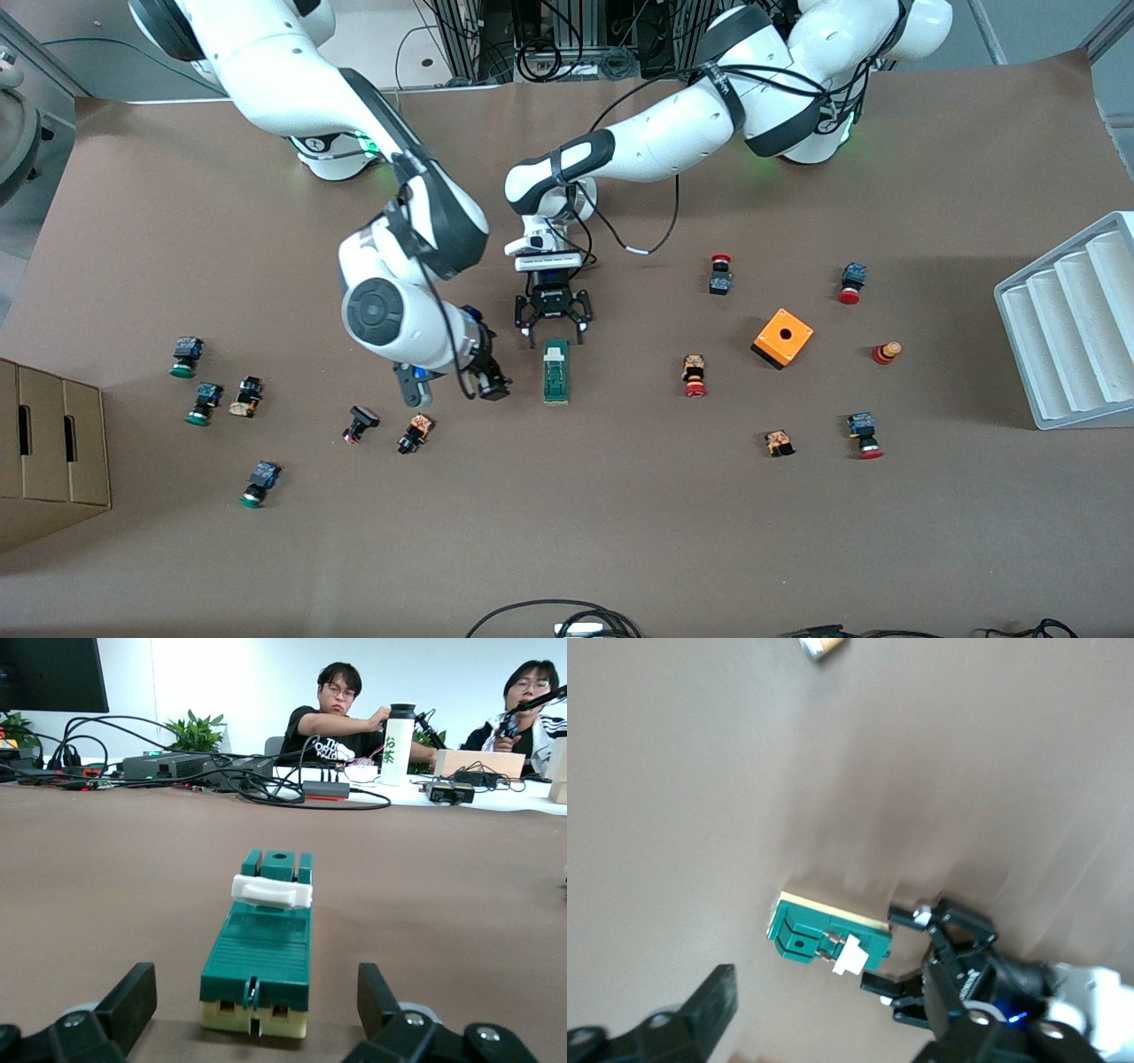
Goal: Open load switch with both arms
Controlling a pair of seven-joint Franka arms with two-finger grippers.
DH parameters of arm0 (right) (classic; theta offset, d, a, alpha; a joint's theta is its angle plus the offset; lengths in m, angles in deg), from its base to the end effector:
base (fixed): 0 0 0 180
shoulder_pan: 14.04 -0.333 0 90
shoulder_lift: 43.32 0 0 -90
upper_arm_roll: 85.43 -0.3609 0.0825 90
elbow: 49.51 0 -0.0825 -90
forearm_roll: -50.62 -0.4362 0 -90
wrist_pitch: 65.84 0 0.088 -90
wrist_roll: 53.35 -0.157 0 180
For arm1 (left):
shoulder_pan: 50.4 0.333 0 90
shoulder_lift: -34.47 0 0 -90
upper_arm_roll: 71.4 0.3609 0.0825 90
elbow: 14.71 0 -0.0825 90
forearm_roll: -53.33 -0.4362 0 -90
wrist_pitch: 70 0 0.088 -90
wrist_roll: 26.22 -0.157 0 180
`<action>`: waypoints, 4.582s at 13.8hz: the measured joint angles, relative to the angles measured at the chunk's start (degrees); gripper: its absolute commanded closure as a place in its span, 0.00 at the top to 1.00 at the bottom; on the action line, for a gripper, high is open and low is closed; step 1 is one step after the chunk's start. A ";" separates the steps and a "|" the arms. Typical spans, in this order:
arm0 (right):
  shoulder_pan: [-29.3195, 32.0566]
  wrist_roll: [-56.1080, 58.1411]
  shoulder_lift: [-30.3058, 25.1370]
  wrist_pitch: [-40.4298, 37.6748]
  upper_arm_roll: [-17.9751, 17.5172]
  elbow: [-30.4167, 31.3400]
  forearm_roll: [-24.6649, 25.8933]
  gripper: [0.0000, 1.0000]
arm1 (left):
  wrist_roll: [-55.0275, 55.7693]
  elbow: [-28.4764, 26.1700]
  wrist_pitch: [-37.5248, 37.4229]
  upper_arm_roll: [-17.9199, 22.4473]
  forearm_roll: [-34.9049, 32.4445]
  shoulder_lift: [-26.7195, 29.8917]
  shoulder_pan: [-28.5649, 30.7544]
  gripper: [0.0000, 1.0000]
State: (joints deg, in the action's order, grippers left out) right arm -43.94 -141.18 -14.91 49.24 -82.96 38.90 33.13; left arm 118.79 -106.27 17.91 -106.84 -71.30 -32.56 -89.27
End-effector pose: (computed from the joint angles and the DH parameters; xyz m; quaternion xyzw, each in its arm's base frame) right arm 0.6547 0.3797 0.3324 -0.8232 0.5533 0.1146 0.0555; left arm 0.3930 -0.6299 0.0115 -0.7728 -0.0582 -0.6318 0.0106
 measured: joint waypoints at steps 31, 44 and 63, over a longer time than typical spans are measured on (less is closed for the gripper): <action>24.42 106.70 -36.67 -6.48 11.55 19.95 14.04 1.00 | -61.88 12.04 4.84 -4.61 66.28 37.40 4.17 1.00; 24.40 108.32 -36.40 -7.03 12.56 18.98 14.07 1.00 | -95.40 16.97 5.76 7.24 90.70 51.45 15.12 1.00; 24.28 108.37 -36.40 -8.32 12.47 18.98 14.07 1.00 | -126.77 18.63 5.78 22.30 115.03 53.17 39.70 1.00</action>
State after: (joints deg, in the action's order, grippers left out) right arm -19.66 -32.81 -51.30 40.92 -70.49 57.88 47.20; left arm -7.97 -87.65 23.69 -84.54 43.73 20.61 -49.57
